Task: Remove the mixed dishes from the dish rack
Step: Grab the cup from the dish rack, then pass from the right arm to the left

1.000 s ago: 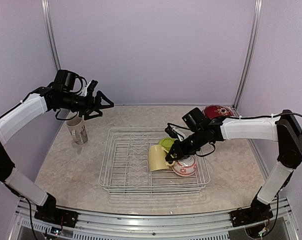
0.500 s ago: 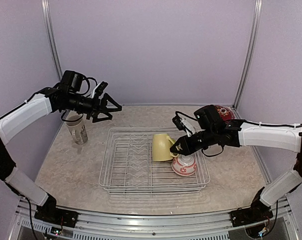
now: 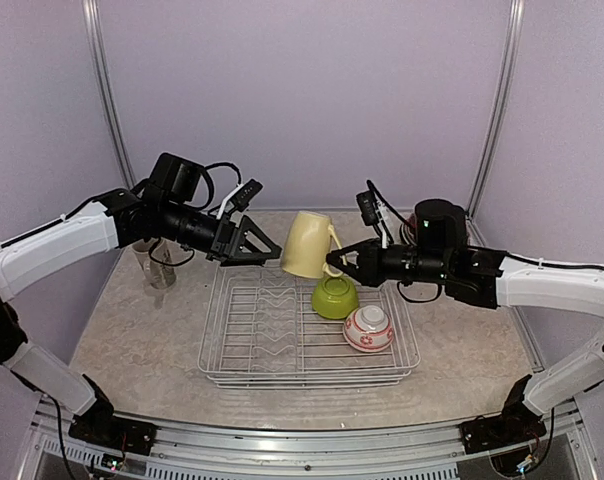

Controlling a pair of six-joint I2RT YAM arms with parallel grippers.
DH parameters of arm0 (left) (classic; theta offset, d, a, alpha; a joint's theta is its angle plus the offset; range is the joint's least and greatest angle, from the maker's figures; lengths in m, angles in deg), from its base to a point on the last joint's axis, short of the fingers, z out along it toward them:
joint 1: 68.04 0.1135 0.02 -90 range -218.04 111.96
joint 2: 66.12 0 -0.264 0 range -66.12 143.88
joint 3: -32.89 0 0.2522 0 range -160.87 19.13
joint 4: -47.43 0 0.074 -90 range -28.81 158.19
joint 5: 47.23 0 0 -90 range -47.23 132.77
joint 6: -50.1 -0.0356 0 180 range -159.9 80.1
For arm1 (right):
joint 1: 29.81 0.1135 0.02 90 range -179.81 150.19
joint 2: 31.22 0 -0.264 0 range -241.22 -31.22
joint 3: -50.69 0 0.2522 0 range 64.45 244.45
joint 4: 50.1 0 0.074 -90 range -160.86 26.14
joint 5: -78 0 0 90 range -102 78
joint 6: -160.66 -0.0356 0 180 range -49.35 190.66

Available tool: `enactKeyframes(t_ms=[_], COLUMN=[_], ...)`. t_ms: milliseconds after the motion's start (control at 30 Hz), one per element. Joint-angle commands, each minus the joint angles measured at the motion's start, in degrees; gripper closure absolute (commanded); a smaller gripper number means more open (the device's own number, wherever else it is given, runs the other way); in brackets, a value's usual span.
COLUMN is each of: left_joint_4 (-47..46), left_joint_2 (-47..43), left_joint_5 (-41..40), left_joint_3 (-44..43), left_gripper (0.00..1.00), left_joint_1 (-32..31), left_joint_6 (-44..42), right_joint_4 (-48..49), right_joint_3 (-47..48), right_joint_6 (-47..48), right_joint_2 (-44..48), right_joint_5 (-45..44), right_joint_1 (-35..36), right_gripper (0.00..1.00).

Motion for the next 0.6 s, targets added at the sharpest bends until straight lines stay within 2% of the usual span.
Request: enactKeyframes(t_ms=[0,167,300,433,567], left_joint_4=[-5.9,-9.2,-9.7,-10.6,-18.1], left_joint_2=[-5.8,-7.7,-8.7,-9.1,-10.5], left_joint_5=[-7.5,-8.3,-13.0,-16.3,-15.3], left_joint_3=[4.2,6.1,7.0,7.9,12.5], left_gripper=[0.04,0.04,0.05,0.08,0.15], left_joint_1=[0.6,1.1,1.2,2.2,4.4], left_joint_6=[0.9,3.1,3.7,4.6,7.9], right_joint_4=[24.0,41.9,55.8,58.9,63.6], right_joint_3=[-4.4,-7.4,-7.3,-1.8,3.0], right_joint_6=[-19.2,-35.6,-50.3,-57.0,-63.5], right_joint_2=[-0.2,-3.8,-8.9,-13.6,-19.2], right_joint_5=[-0.5,-3.9,-5.8,-5.6,-5.9], right_joint_1=[0.5,0.5,0.7,1.9,4.0], right_gripper=[1.0,1.0,1.0,1.0,1.0])
